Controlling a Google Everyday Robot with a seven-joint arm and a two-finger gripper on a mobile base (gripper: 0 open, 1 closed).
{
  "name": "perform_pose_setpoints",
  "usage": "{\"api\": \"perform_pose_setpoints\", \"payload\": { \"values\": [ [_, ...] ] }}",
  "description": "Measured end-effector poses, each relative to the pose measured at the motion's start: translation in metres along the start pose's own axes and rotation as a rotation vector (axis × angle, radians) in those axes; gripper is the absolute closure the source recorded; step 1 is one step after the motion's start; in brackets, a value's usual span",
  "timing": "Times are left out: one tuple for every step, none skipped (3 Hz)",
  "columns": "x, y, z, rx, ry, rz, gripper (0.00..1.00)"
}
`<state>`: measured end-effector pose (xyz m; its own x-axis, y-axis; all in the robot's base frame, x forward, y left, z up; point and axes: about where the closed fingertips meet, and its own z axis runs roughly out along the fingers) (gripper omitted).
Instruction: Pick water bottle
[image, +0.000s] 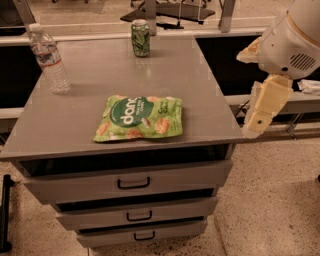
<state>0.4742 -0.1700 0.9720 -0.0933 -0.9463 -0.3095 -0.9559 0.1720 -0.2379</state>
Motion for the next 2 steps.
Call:
{"api": "perform_pose_setpoints", "payload": {
  "values": [
    [-0.067,-0.026,0.031,-0.039,-0.174,-0.09,0.0],
    [-0.154,-0.041,0.056,-0.053,-0.385,-0.167,0.0]
  ]
}}
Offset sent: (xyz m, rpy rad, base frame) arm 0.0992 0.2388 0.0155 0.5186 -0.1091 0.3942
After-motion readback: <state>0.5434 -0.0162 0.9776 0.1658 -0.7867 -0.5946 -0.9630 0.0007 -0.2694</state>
